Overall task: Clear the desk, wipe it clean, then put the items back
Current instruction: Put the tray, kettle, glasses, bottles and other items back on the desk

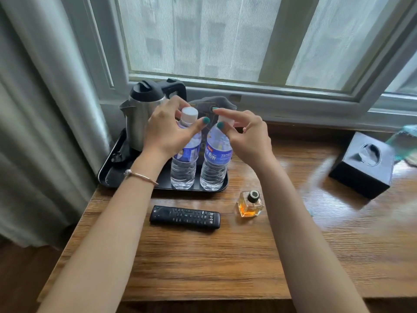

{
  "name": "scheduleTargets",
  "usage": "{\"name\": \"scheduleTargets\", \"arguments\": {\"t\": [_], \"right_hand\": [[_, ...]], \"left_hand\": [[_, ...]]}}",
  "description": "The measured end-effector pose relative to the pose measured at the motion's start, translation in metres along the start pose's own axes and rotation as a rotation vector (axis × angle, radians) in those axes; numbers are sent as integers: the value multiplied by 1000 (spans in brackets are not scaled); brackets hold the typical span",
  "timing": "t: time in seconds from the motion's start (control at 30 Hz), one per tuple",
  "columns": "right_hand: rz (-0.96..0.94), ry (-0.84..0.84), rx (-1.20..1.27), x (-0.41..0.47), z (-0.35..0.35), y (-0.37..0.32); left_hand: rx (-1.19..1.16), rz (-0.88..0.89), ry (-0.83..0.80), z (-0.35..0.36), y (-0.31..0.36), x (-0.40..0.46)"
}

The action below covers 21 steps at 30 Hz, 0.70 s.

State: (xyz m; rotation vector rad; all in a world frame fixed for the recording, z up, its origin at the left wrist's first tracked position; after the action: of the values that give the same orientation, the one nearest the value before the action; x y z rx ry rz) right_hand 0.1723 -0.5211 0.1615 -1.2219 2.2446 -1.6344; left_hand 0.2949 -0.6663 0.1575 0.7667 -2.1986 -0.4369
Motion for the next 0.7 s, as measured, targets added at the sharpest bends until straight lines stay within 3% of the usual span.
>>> {"name": "scheduleTargets", "arguments": {"t": [0.07, 0.17, 0.2, 0.4, 0.53, 0.6, 0.7], "right_hand": [[0, -3, 4, 0, 0, -2], [13, -15, 12, 1, 0, -2], [13, -17, 14, 1, 0, -2], [-3, -36, -1, 3, 3, -5], [-10, -61, 21, 8, 1, -5], [-19, -59, 55, 10, 1, -4], [-10, -79, 131, 13, 0, -1]], "left_hand": [[-124, 38, -126, 6, -6, 1], [-502, -27, -395, 14, -18, -7], [-505, -6, -409, 13, -19, -8], [-138, -24, -178, 7, -7, -6], [-390, -97, -369, 13, -13, -6], [-410, -94, -464, 11, -16, -5], [-282, -79, -297, 7, -16, -1]]}}
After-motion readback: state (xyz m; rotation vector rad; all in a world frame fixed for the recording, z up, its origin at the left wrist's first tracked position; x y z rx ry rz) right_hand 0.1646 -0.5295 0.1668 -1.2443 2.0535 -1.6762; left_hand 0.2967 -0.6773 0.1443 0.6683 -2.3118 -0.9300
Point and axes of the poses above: each hand's wrist, its own x-axis towards the middle knuckle, its own z-axis out of the palm, y = z × x, the point moved 6 cm from there along x, towards the middle knuckle, and after that the axes turned 11 degrees about x, right-handed, at the moved point
